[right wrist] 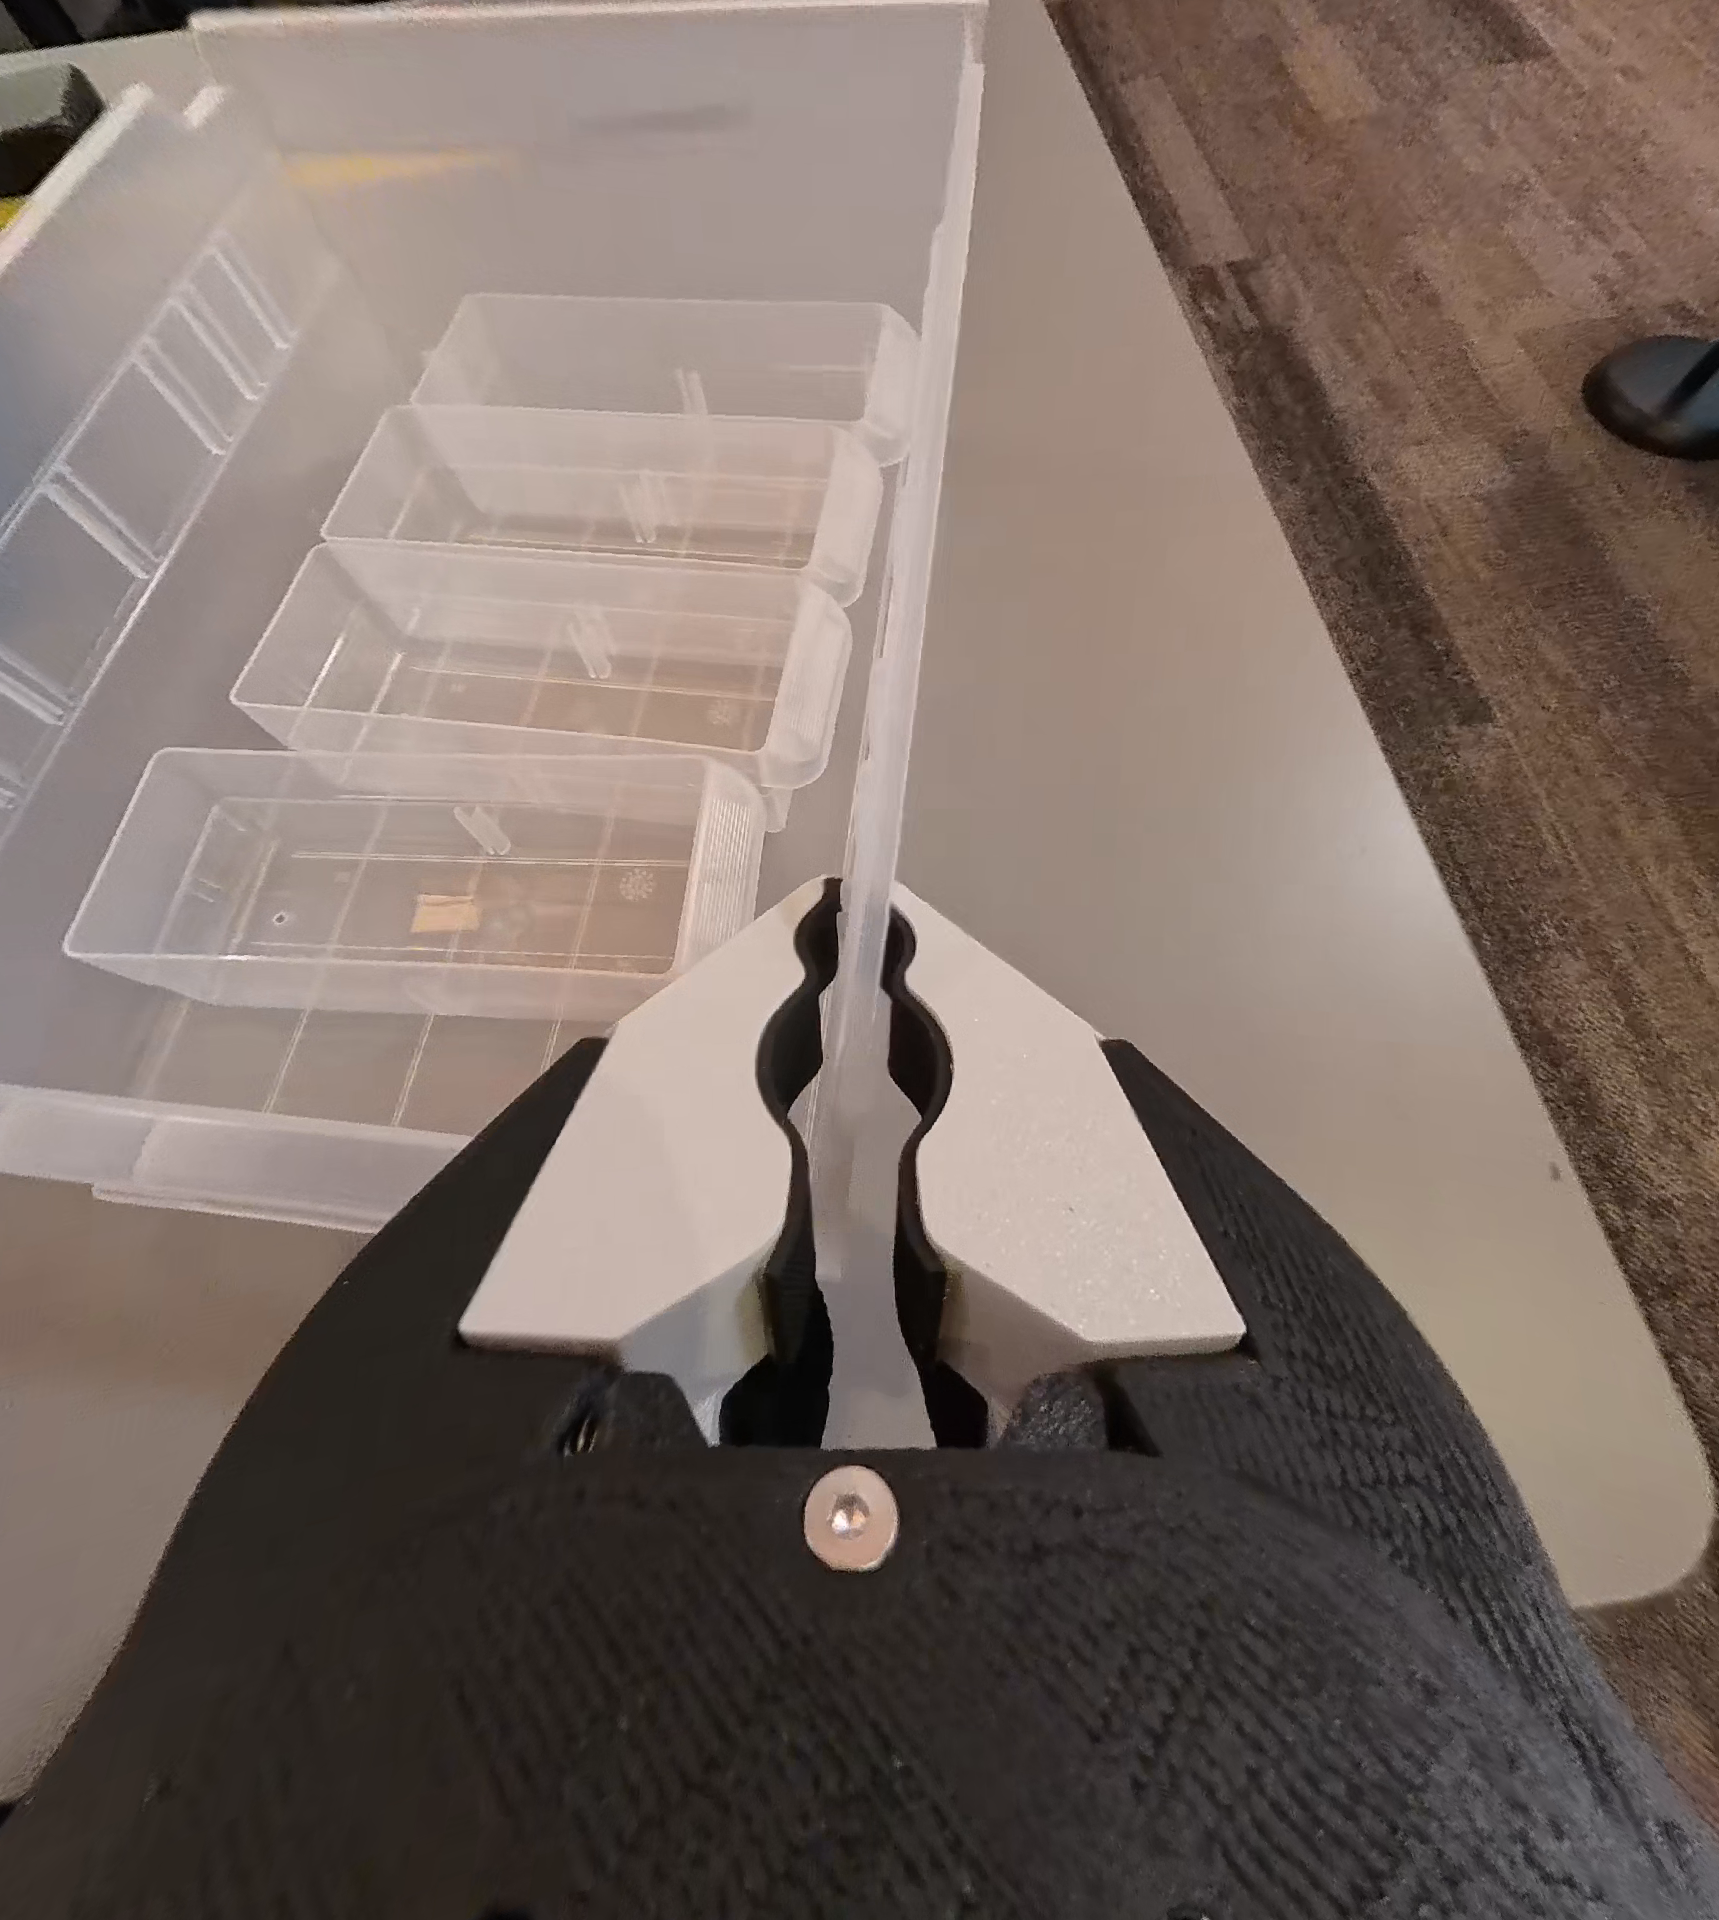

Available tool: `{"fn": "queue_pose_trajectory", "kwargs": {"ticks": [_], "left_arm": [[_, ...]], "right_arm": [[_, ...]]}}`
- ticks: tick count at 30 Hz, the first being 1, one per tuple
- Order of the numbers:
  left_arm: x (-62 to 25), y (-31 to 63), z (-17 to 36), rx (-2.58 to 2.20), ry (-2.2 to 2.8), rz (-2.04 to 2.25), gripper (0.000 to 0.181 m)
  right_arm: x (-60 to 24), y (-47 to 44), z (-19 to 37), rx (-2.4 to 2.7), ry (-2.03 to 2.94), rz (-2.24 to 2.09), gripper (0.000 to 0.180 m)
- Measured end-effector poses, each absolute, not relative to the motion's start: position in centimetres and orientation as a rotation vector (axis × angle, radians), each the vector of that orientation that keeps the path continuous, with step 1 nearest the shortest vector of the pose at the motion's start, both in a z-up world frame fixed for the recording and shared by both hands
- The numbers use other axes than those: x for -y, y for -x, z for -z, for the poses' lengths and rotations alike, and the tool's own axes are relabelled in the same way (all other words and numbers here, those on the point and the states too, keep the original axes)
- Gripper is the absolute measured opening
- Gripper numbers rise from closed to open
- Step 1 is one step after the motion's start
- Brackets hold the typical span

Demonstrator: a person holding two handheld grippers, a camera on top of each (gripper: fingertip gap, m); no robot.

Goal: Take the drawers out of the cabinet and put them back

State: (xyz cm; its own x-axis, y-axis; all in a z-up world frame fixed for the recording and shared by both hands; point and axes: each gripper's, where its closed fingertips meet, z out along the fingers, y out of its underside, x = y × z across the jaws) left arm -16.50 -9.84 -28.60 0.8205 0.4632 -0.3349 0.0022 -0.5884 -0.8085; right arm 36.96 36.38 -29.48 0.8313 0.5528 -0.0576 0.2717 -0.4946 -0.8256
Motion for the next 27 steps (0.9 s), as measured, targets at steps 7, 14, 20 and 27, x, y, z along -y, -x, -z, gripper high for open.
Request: {"fn": "queue_pose_trajectory", "kwargs": {"ticks": [7, 14, 20, 27], "left_arm": [[10.5, 16.3, 26.3, 0.316, 2.018, -0.703, 0.003], [11.1, 15.3, 25.0, 0.255, 1.945, -0.715, 0.003], [11.5, 15.0, 25.1, 0.194, 1.948, -0.720, 0.004], [12.5, 14.8, 25.9, 0.150, 1.979, -0.710, 0.005]], "right_arm": [[-33.1, -37.2, 29.4, 0.610, 2.118, -0.411, 0.006], [-27.5, -36.1, 29.4, 0.607, 2.107, -0.338, 0.008], [-23.6, -34.5, 29.3, 0.655, 2.126, -0.387, 0.015], [-24.6, -33.8, 27.6, 0.511, 2.115, -0.608, 0.062]]}}
